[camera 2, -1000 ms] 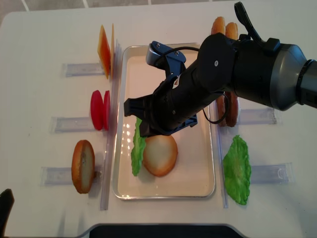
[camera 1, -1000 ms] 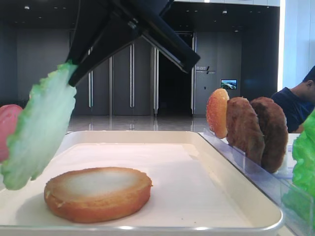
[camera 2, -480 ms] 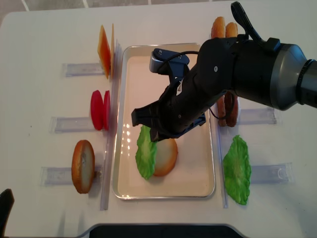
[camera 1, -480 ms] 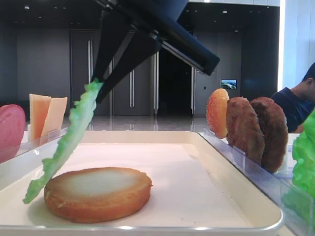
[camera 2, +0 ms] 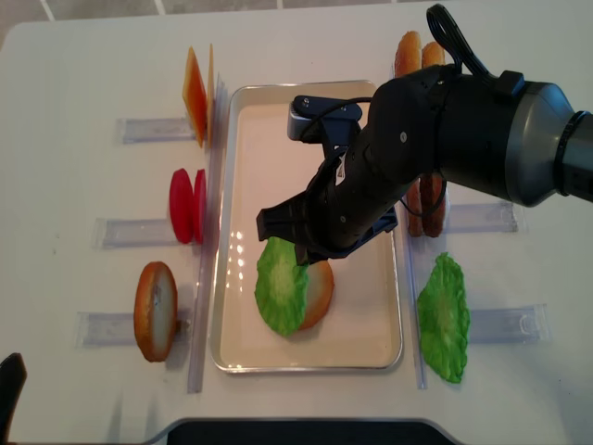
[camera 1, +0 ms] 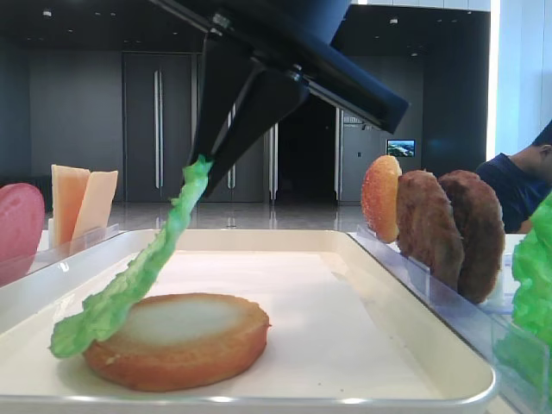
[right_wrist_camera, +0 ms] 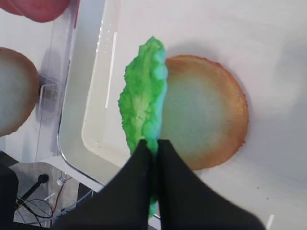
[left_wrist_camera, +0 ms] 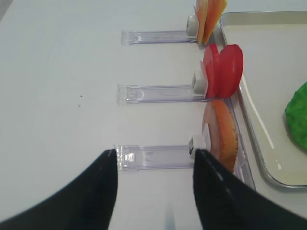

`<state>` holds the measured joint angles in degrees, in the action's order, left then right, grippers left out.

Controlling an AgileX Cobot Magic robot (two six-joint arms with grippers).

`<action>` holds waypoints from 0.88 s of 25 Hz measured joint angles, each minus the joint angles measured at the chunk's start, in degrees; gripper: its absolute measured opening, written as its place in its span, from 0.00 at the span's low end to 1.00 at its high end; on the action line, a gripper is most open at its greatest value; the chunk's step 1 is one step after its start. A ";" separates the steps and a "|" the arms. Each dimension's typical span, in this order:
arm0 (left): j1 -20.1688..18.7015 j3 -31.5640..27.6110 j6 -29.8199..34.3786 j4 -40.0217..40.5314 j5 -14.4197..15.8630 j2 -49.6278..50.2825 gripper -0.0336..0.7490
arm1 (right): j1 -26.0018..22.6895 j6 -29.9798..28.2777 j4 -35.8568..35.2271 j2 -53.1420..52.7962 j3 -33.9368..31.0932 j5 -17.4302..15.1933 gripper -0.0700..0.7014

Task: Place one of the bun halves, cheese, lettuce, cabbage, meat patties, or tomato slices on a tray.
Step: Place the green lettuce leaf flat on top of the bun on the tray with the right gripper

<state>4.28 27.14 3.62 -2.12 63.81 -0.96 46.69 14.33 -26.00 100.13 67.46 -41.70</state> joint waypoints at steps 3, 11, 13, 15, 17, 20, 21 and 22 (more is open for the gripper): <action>0.00 0.00 0.00 0.00 0.00 0.00 0.54 | 0.00 0.07 1.20 0.00 0.00 -0.05 0.17; 0.00 0.00 0.00 0.00 0.00 0.00 0.54 | 0.00 5.02 5.23 0.00 0.00 -0.78 0.53; 0.00 0.00 0.00 0.00 0.00 0.00 0.54 | 0.00 8.05 7.80 0.00 0.00 -1.56 0.59; 0.00 0.00 0.00 0.00 0.00 0.00 0.54 | 0.00 10.92 10.77 0.00 0.00 -2.77 0.64; 0.00 0.00 0.00 0.00 0.00 0.00 0.54 | 0.00 13.47 13.66 0.00 0.00 -3.82 0.66; 0.00 0.00 0.00 0.00 0.00 0.00 0.54 | 0.00 15.42 15.90 0.00 0.09 -5.41 0.67; 0.00 0.00 0.00 0.00 0.00 0.00 0.54 | 0.00 15.76 16.31 0.00 0.40 -6.07 0.67; 0.00 0.00 0.00 0.00 0.00 0.00 0.54 | 0.00 16.04 16.64 0.00 0.72 -6.62 0.67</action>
<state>4.28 27.14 3.62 -2.12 63.81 -0.96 46.69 30.37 -9.36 100.13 68.18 -48.32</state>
